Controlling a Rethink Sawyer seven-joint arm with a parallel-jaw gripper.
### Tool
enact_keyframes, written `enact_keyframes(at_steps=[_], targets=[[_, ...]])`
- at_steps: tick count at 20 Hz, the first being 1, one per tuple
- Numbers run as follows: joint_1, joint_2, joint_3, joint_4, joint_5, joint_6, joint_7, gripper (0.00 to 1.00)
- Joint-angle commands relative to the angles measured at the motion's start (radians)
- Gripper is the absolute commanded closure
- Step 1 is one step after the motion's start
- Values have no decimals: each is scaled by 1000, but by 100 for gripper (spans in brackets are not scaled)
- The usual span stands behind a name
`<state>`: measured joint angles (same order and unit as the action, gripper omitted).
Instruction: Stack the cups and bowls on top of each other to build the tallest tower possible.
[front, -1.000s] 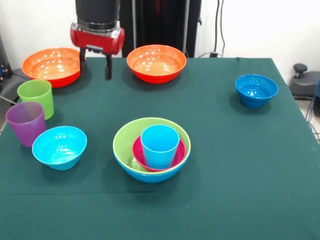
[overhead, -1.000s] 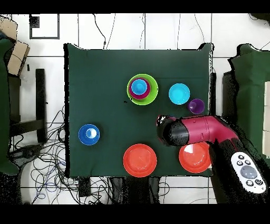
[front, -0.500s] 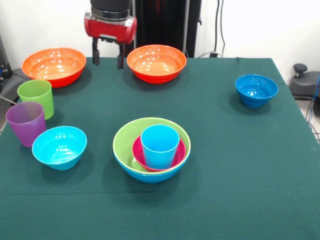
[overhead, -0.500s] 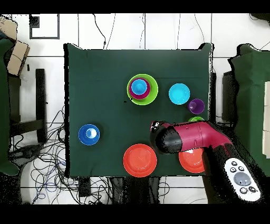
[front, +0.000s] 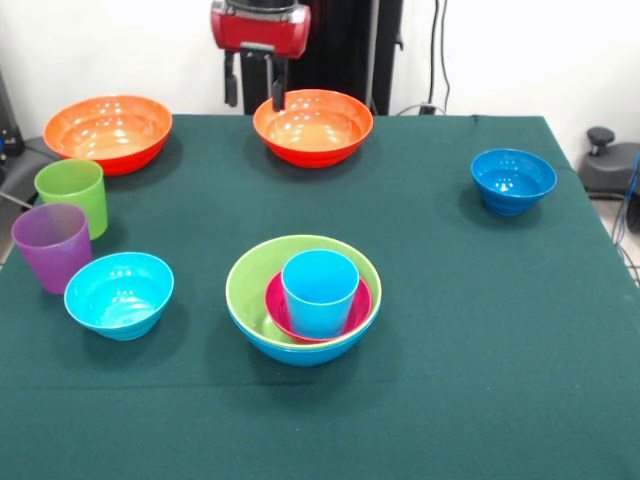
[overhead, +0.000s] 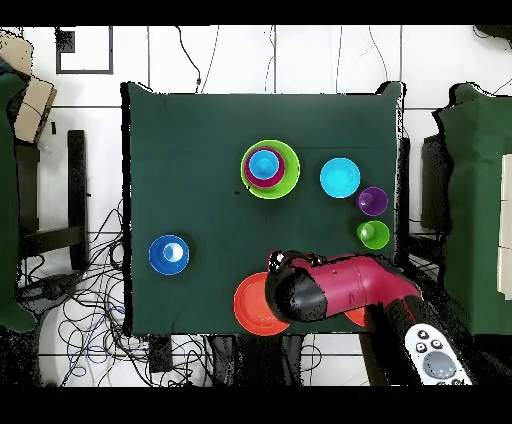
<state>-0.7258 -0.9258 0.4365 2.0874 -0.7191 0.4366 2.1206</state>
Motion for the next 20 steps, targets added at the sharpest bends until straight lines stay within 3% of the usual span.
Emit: enact_keyframes(at_steps=[1,6,10,16,20], targets=[[-4,-47,-16,213,-28,-129,46,0],[-18,-62,-61,288,-94,-221,52,0],[6,-3,-140,280,-173,-299,69,0],[-46,89,-203,266,-277,-403,50,0],[-20,173,-292,203,-330,-480,73,0]])
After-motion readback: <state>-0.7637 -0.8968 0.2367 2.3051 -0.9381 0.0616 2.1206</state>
